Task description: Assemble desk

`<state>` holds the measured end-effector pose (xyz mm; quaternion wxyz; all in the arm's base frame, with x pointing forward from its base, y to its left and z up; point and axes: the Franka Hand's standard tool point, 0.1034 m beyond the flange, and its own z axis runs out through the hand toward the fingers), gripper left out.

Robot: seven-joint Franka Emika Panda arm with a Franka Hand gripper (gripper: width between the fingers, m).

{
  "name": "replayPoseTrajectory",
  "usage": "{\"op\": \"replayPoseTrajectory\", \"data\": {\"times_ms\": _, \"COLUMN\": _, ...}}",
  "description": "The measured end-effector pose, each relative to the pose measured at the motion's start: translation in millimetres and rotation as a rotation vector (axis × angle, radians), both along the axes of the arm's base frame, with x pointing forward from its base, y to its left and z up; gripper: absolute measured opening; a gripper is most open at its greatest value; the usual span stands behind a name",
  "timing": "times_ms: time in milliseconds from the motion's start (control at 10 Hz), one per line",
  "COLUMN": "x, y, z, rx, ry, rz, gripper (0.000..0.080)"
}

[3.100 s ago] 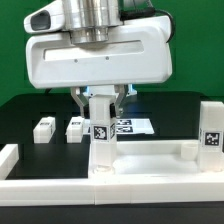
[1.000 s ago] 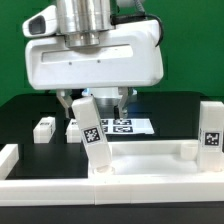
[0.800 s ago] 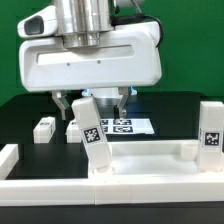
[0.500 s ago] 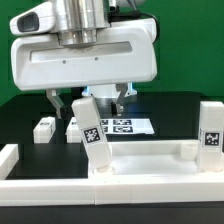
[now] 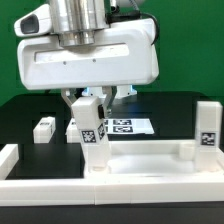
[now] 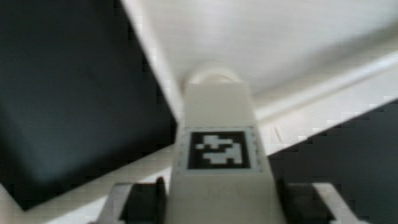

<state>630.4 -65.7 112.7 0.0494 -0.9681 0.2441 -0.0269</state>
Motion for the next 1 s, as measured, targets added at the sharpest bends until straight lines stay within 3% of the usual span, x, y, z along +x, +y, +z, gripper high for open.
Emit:
{"op": "replayPoseTrajectory", "data": {"times_ms": 400, "x": 0.6, "y": 2.3, "z": -0.7, "rx": 0.024, "ry": 0.015, "rz": -0.247, "gripper": 0.0293}}
{"op": "replayPoseTrajectory", "data": {"times_ms": 600, "x": 0.9, "y": 13.6, "z": -1.8, "rx": 0.035, "ry": -0.003, "rz": -0.508, "gripper": 0.0293}}
{"op": "replayPoseTrajectory", "data": {"times_ms": 1000, "x": -4.0, "y": 26.3, "z": -4.7, "rx": 0.107, "ry": -0.001, "rz": -0.922, "gripper": 0.0294}}
